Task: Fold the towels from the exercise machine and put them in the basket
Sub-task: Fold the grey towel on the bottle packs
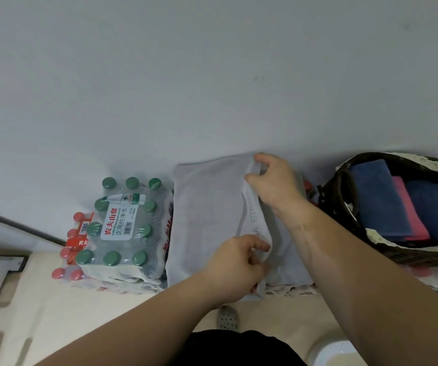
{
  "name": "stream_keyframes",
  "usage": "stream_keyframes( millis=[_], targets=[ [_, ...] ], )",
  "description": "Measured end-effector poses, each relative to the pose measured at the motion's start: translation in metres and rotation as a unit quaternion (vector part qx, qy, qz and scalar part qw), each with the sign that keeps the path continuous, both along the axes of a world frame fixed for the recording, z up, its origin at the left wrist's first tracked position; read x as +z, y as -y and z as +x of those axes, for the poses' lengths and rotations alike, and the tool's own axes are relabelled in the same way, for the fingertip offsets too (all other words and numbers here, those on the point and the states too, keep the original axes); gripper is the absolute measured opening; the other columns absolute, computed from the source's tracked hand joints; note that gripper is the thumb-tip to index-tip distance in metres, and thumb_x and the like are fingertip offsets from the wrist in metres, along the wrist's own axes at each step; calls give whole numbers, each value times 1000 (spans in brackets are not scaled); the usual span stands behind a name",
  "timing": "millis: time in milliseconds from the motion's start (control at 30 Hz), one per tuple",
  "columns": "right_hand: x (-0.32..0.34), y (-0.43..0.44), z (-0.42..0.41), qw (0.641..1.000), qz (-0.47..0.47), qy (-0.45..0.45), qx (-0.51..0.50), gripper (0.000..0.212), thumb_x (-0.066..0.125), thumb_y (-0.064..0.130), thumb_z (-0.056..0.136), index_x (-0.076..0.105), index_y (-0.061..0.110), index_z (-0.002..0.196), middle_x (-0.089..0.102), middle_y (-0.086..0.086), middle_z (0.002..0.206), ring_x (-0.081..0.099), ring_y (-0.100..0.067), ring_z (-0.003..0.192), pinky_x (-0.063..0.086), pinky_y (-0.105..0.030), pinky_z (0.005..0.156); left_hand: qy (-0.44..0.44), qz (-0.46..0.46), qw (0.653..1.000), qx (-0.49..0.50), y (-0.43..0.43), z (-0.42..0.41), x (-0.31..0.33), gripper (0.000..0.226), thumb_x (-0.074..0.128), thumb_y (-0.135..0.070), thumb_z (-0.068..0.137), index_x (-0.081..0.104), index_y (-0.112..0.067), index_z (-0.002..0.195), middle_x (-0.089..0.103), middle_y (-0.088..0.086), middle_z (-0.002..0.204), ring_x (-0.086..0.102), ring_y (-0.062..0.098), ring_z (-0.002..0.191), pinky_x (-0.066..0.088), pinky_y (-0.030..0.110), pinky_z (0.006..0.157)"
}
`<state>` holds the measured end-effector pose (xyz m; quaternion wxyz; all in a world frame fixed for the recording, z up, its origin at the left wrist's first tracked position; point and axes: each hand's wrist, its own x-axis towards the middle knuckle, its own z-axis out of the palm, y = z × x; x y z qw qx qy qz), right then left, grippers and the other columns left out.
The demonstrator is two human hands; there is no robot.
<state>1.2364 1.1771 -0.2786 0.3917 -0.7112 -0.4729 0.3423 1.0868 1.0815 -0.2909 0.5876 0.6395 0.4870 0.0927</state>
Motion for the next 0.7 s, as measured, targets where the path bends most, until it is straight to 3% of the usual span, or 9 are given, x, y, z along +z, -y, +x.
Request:
stream_keyframes(
  millis=[133,233,333,400,500,633,700],
  targets=[
    [-19,1,20,980,-81,170,71,52,69,30,86,58,7,131,48,-6,138,49,-20,124,33,-17,97,-44,-63,995,-63,-3,15,-7,51,66,-32,86,50,-21,134,72,5,78,65,16,66,52,28,64],
    [-34,7,16,928,-217,277,123,75,59,56,84,44,15,145,20,-8,161,26,-32,144,26,-41,118,-48,-29,998,-20,-8,2,-13,31,64,-29,90,59,-21,120,70,8,82,70,26,68,57,36,65],
    [-37,14,0,911,-187,353,105,76,53,58,87,33,22,151,6,-9,165,11,-35,148,17,-51,117,-70,88,992,61,-12,-28,-19,9,65,-19,88,68,-20,96,68,6,69,66,24,62,55,41,66],
    [-34,15,-20,910,-124,375,123,68,52,54,90,35,26,150,15,-12,162,17,-35,145,20,-50,115,-130,167,967,145,-13,-53,-23,3,69,-21,85,67,-23,84,65,2,63,60,14,59,50,34,61],
    [-29,10,-58,910,-56,353,209,55,49,50,94,43,31,145,37,-8,145,32,-31,134,28,-43,110,-182,177,934,253,-9,-87,-30,15,73,-30,81,59,-24,79,60,-3,63,56,10,60,41,26,55],
    [-30,-5,-100,908,-68,296,289,52,43,50,98,38,38,149,37,-9,140,32,-32,132,29,-44,113,-217,139,928,268,5,-104,-41,33,77,-46,74,54,-23,79,59,-4,67,57,15,63,42,31,54],
    [-34,-13,-115,888,-87,328,311,55,40,54,98,34,40,150,35,-11,141,31,-34,132,27,-46,112,-231,135,925,270,8,-105,-44,35,78,-49,71,53,-24,79,59,-4,66,58,15,63,46,33,55]
  ],
)
